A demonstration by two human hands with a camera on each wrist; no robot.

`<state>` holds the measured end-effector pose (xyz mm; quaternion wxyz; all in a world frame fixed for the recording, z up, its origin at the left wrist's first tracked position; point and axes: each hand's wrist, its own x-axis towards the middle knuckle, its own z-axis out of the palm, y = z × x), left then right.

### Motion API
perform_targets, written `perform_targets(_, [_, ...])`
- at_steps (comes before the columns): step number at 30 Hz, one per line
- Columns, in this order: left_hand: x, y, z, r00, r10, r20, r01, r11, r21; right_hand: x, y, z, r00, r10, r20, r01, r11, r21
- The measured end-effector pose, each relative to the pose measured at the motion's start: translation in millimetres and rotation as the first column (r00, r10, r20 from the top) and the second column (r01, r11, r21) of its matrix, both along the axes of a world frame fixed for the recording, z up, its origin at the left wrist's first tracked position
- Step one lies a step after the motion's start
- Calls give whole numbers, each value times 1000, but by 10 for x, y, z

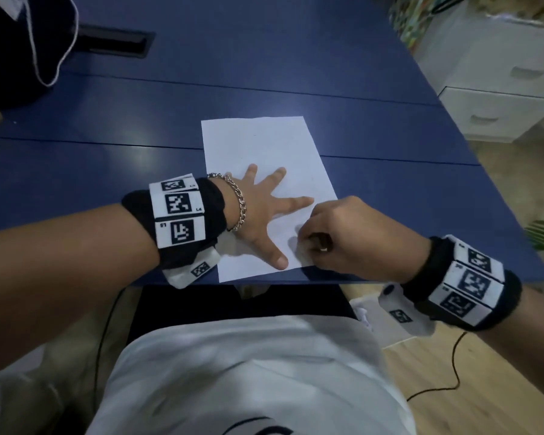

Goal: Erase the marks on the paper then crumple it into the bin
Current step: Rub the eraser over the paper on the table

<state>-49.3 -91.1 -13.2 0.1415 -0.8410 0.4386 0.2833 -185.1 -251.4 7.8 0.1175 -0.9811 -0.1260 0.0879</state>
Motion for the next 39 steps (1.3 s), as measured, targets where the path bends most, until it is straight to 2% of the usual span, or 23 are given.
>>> perform_targets(1, [-4, -6, 2, 1000, 0, 3, 0, 1000, 9, -9, -6, 12, 999, 24, -39, -25, 1000, -18])
perform_targets(3, [-12, -20, 6, 1000, -5, 17, 4, 1000, 22, 95, -125, 41, 998, -34, -49, 32, 999, -41])
perform_targets(6, [9, -45, 13, 1000, -4, 16, 4, 1000, 28, 263, -320, 35, 982, -178, 57, 179, 984, -21])
perform_targets(8, [25, -57, 21, 1000, 1, 13, -2, 999, 37, 223, -274, 24, 989, -139, 52, 141, 989, -51])
perform_targets(10, [23, -62, 27, 1000, 7, 16, -8, 999, 51, 89, -131, 38, 999, 6, -49, -9, 998, -63])
perform_targets(12, [19, -66, 14, 1000, 10, 17, -11, 998, 61, 52, -103, 62, 990, 66, -121, -72, 996, -44])
perform_targets(14, [26, -62, -10, 1000, 6, 17, -8, 998, 62, 151, -219, 70, 996, -8, -94, 7, 1000, -13])
perform_targets(17, [43, -55, -20, 1000, 14, 8, -14, 998, 58, 230, -334, 37, 996, -86, 25, 87, 996, -27])
perform_targets(19, [47, -63, -6, 1000, 9, 12, -10, 998, 63, 133, -253, 17, 998, -48, 26, 50, 997, -58])
perform_targets(21, [39, -68, 1, 1000, 12, 15, -13, 998, 62, -16, -113, 25, 998, 35, -46, -37, 998, -60])
perform_targets(23, [37, -64, 4, 1000, 17, 15, -18, 998, 59, -15, -123, 39, 996, 56, -75, -61, 995, -78])
perform_targets(27, [35, -70, 11, 1000, 10, 6, -10, 997, 80, 144, -328, 48, 996, -89, 26, 90, 994, -56])
perform_targets(29, [33, -77, 11, 1000, 3, 15, -4, 996, 84, 61, -221, 33, 996, -83, 44, 86, 994, -62])
perform_targets(33, [39, -79, 11, 1000, 3, 23, -4, 997, 81, -159, 33, 29, 997, 39, -70, -44, 997, -62])
perform_targets(39, [107, 100, 4, 997, -68, -24, 68, 998, -14, 35, -225, 7, 999, -51, -11, 51, 998, -23])
